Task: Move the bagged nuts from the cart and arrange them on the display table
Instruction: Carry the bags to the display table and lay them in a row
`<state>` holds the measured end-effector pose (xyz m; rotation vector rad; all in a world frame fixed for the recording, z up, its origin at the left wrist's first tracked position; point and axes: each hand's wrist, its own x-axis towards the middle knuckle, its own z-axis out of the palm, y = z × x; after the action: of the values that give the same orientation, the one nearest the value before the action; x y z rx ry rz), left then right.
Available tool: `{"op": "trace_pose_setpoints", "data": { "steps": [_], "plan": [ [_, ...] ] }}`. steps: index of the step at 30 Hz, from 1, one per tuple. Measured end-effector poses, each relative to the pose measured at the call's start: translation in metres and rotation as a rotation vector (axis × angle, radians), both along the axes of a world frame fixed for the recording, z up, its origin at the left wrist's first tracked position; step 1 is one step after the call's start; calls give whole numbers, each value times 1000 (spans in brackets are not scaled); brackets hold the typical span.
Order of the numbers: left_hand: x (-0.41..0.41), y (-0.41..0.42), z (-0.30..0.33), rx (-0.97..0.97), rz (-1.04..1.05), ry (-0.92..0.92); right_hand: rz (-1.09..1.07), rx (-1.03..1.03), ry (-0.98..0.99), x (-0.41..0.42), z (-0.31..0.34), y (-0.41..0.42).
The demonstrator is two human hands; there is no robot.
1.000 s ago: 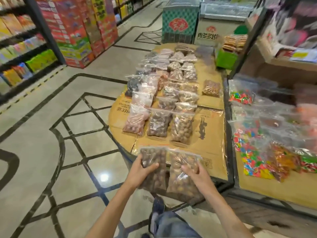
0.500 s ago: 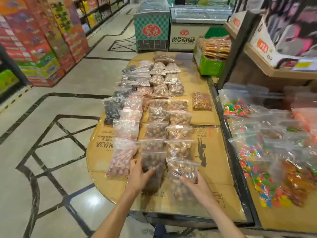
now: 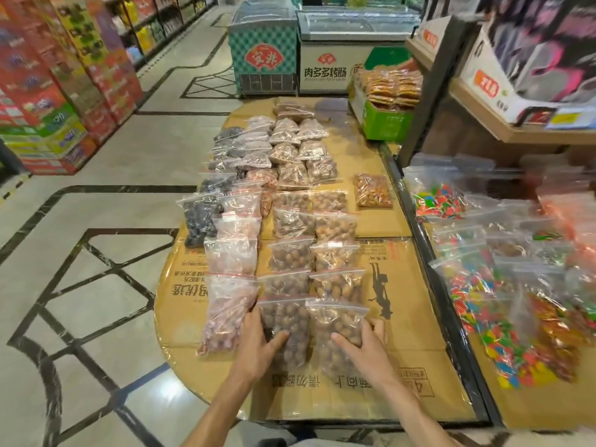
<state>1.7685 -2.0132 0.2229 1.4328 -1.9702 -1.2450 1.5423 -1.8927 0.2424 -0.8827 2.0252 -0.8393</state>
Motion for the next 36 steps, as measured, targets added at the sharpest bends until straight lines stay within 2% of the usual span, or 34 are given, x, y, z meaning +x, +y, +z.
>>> {"op": "trace_pose_setpoints", "data": {
  "steps": [4,8,11,14,18,25,36],
  "plan": [
    [3,8,10,-67,-15,59,-63,44,-4,-4,5,1],
    [4,14,29,-301,-50,-135,-67,13,20,0,25,13],
    [-2,19,45,-493,-191,-279,-58,30,88,4,41,31],
    [-16,32,63,-642,-375,-330,-56,82,232,8,57,58],
    [-34,59,84,-643,-575,-374,-50,149,465,17,80,109],
    [-62,144,101,-773,-836,-313,-240,236,583,35,108,227],
    [-123,297,140,-843,-1120,-112,-559,357,684,46,144,410]
  ]
}}
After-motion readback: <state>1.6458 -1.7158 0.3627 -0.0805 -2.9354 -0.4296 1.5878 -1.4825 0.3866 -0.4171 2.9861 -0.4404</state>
